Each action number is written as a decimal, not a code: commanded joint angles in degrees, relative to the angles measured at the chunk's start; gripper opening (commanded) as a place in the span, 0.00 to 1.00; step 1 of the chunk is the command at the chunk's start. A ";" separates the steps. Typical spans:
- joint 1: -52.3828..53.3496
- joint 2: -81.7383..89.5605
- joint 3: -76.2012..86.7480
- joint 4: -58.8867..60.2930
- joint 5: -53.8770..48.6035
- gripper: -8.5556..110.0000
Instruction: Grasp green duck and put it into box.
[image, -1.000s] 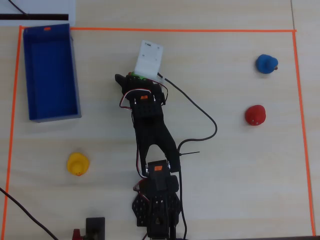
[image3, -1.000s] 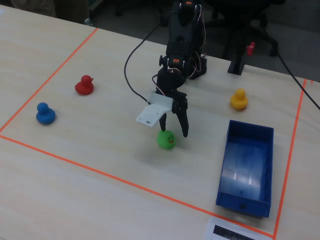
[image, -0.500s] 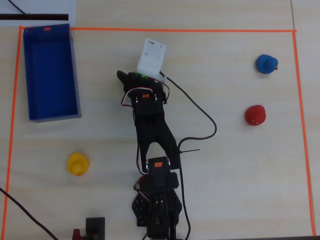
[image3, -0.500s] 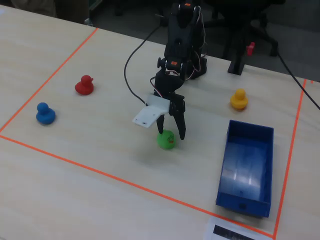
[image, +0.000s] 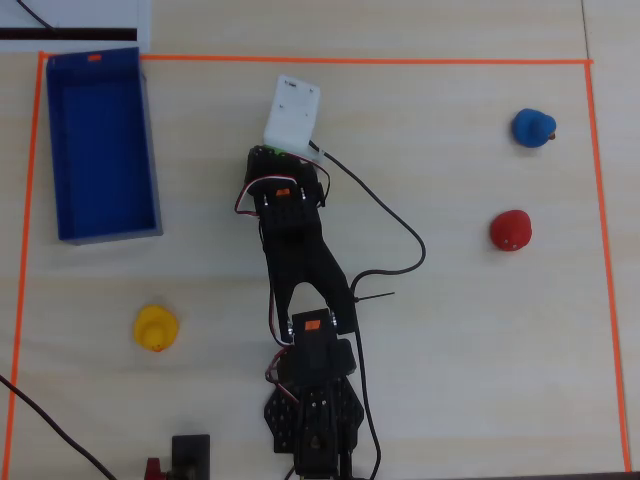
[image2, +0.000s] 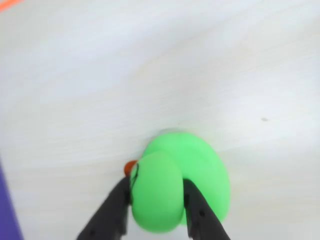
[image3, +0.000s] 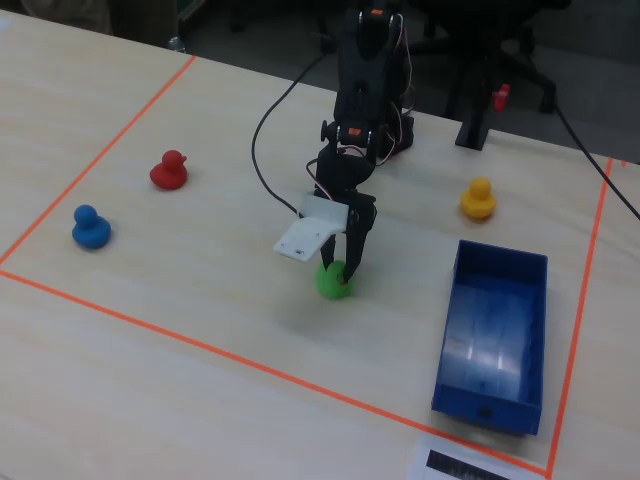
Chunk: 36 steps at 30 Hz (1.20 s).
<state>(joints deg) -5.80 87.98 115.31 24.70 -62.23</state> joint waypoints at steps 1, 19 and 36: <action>-0.26 0.62 -3.16 3.08 0.18 0.07; -18.28 28.21 -0.62 14.68 34.10 0.07; -29.44 -4.31 -39.38 18.37 36.21 0.07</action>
<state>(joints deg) -33.57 90.26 89.03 41.84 -26.10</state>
